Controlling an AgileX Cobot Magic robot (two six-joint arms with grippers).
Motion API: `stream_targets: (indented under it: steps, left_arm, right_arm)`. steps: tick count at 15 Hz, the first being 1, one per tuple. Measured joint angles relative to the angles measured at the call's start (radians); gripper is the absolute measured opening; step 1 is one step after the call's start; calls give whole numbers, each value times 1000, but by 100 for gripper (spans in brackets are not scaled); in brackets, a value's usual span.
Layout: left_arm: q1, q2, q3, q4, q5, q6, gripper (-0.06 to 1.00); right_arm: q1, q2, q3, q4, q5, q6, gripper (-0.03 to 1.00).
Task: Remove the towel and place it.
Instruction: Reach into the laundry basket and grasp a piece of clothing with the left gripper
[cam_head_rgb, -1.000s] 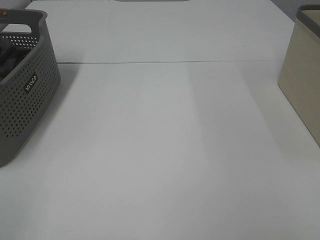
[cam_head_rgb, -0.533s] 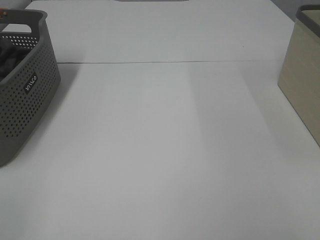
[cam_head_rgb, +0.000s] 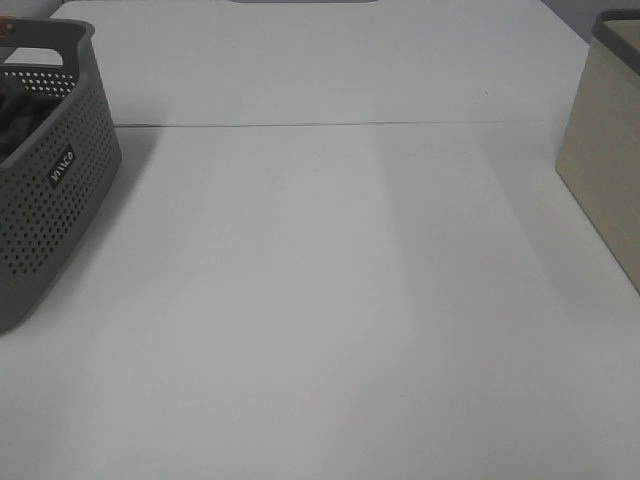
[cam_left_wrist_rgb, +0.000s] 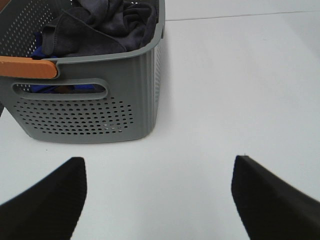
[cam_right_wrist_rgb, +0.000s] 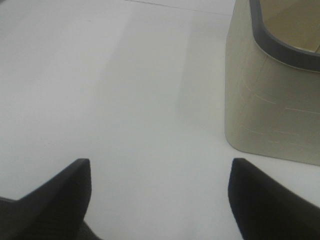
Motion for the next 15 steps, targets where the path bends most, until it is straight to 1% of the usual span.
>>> stream_targets:
  steps: [3,5,7,8,9,10,11,15]
  left_arm:
    - [0,0,0,1,0,0,77]
    - [0,0,0,12,0,-7,84]
    - [0,0,0,32,0,-35,93]
    - [0,0,0,38,0,-38,95]
    - [0,0,0,38,0,-39,96]
    - [0,0,0,38,0,-39,96]
    - [0,0,0,38,0,-39,96]
    - [0,0,0,30,0,-34,96]
  right_arm:
    - [0,0,0,0,0,0,74]
    - [0,0,0,1,0,0,74]
    - [0,0,0,1,0,0,74]
    - [-10,0,0,1,0,0,74]
    - [-63,0,0,1,0,0,74]
    - [-94,0,0,1,0,0,74]
    - [-107,0,0,1,0,0,74]
    - [-108,0,0,1,0,0,74]
